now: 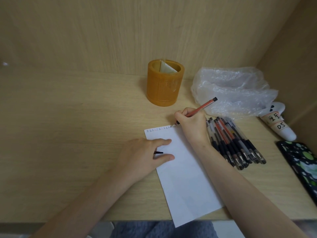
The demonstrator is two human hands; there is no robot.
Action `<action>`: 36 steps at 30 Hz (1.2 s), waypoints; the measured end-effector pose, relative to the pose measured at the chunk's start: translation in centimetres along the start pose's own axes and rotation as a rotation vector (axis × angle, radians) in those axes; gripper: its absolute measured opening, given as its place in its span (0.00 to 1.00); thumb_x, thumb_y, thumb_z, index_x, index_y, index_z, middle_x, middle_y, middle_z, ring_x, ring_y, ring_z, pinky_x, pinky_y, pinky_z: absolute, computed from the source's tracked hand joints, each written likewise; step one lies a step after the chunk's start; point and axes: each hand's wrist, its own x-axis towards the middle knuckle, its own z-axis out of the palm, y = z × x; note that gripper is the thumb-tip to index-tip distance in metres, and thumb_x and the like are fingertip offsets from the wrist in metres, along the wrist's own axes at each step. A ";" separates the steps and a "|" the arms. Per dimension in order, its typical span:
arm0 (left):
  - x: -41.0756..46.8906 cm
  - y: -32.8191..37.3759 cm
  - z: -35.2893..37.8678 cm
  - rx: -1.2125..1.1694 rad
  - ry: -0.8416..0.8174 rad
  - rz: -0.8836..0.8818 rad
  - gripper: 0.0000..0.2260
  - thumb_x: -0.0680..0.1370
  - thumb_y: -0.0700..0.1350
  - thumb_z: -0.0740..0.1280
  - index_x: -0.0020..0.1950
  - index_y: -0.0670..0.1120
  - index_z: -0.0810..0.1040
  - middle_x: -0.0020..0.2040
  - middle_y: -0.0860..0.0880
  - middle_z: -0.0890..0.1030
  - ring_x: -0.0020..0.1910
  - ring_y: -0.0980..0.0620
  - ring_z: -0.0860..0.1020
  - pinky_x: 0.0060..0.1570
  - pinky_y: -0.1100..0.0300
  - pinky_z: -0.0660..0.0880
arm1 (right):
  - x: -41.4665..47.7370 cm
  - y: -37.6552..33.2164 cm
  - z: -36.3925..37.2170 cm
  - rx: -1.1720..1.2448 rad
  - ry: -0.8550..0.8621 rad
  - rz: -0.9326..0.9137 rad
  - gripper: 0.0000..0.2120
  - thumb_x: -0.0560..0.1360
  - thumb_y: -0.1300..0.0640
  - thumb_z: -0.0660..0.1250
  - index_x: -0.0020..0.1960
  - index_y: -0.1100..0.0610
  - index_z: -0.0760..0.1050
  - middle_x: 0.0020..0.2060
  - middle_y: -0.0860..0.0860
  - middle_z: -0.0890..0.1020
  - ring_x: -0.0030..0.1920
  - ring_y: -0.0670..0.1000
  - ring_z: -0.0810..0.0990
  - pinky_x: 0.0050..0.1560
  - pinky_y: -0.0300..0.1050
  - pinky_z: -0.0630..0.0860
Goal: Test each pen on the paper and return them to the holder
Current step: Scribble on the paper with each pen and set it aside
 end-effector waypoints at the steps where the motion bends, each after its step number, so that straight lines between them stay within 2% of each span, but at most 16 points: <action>1: 0.0 0.0 0.0 0.000 0.001 0.001 0.22 0.71 0.66 0.62 0.64 0.64 0.71 0.32 0.60 0.74 0.40 0.61 0.75 0.39 0.67 0.66 | 0.0 0.0 0.0 -0.005 0.001 -0.001 0.17 0.70 0.66 0.66 0.24 0.60 0.68 0.25 0.57 0.76 0.27 0.43 0.71 0.31 0.30 0.68; 4: 0.0 -0.1 0.0 0.005 0.004 0.002 0.22 0.71 0.66 0.62 0.64 0.64 0.71 0.32 0.61 0.75 0.40 0.62 0.75 0.41 0.67 0.67 | 0.0 0.0 0.1 -0.009 0.011 0.000 0.15 0.69 0.66 0.66 0.25 0.62 0.68 0.25 0.60 0.75 0.28 0.45 0.71 0.30 0.32 0.68; 8: 0.0 -0.1 0.1 0.013 -0.004 0.000 0.22 0.71 0.67 0.62 0.64 0.65 0.71 0.29 0.63 0.70 0.39 0.62 0.74 0.40 0.68 0.66 | 0.1 0.0 0.2 -0.010 0.032 0.004 0.14 0.69 0.67 0.65 0.26 0.62 0.66 0.24 0.57 0.71 0.26 0.45 0.67 0.27 0.31 0.64; 15: 0.0 -0.2 0.2 0.018 0.022 0.020 0.22 0.70 0.67 0.61 0.63 0.65 0.70 0.39 0.59 0.81 0.46 0.63 0.77 0.43 0.68 0.68 | 0.2 0.1 0.1 0.005 0.023 0.003 0.16 0.69 0.66 0.65 0.25 0.60 0.66 0.23 0.54 0.72 0.26 0.44 0.68 0.28 0.30 0.65; 18: 0.0 -0.3 0.3 0.011 0.018 0.024 0.22 0.70 0.67 0.62 0.63 0.65 0.71 0.40 0.58 0.82 0.47 0.63 0.78 0.46 0.65 0.71 | 0.6 0.1 -0.3 0.132 0.047 0.089 0.18 0.70 0.66 0.65 0.24 0.57 0.66 0.19 0.45 0.71 0.22 0.41 0.67 0.28 0.32 0.66; 20: 0.1 -0.4 0.4 0.004 0.011 0.027 0.23 0.70 0.67 0.62 0.63 0.64 0.71 0.41 0.58 0.82 0.46 0.62 0.78 0.48 0.64 0.72 | 1.0 0.0 -0.5 0.197 0.046 0.148 0.21 0.72 0.65 0.66 0.22 0.54 0.67 0.17 0.43 0.70 0.20 0.41 0.66 0.28 0.36 0.64; 24: 0.2 -0.4 0.1 0.004 -0.009 0.032 0.23 0.70 0.66 0.62 0.64 0.64 0.70 0.42 0.58 0.80 0.46 0.62 0.77 0.45 0.66 0.70 | 1.4 -0.7 -0.9 0.266 -0.067 0.195 0.18 0.74 0.53 0.71 0.27 0.56 0.73 0.19 0.50 0.71 0.20 0.46 0.66 0.23 0.37 0.63; 26: 0.2 -0.4 0.0 -0.006 -0.020 0.033 0.23 0.70 0.66 0.63 0.64 0.64 0.70 0.41 0.59 0.78 0.42 0.64 0.74 0.42 0.68 0.68 | 1.6 -0.9 -1.5 0.288 -0.123 0.184 0.16 0.73 0.51 0.72 0.32 0.58 0.75 0.23 0.52 0.72 0.22 0.48 0.68 0.23 0.38 0.65; 30: 0.5 -0.7 -0.3 -0.100 -0.036 -0.007 0.19 0.69 0.62 0.68 0.60 0.63 0.73 0.34 0.59 0.72 0.35 0.65 0.73 0.37 0.71 0.65 | 1.3 -1.3 -2.4 0.307 -0.201 0.098 0.12 0.74 0.53 0.71 0.37 0.61 0.77 0.27 0.53 0.74 0.26 0.48 0.72 0.27 0.38 0.68; 34: 0.7 -1.0 -0.4 -0.146 -0.041 -0.033 0.16 0.70 0.59 0.70 0.57 0.60 0.75 0.33 0.57 0.70 0.35 0.64 0.74 0.36 0.68 0.66 | 1.0 -1.4 -3.2 0.339 -0.146 0.061 0.11 0.75 0.55 0.69 0.38 0.61 0.80 0.30 0.58 0.77 0.26 0.49 0.73 0.27 0.38 0.68; 36: 0.5 -0.9 -0.4 -0.130 -0.047 -0.027 0.15 0.71 0.58 0.69 0.57 0.60 0.75 0.33 0.57 0.70 0.37 0.63 0.75 0.36 0.69 0.66 | 1.0 -1.7 -3.6 0.362 -0.140 0.057 0.11 0.76 0.55 0.69 0.37 0.59 0.81 0.28 0.55 0.77 0.26 0.48 0.72 0.27 0.37 0.68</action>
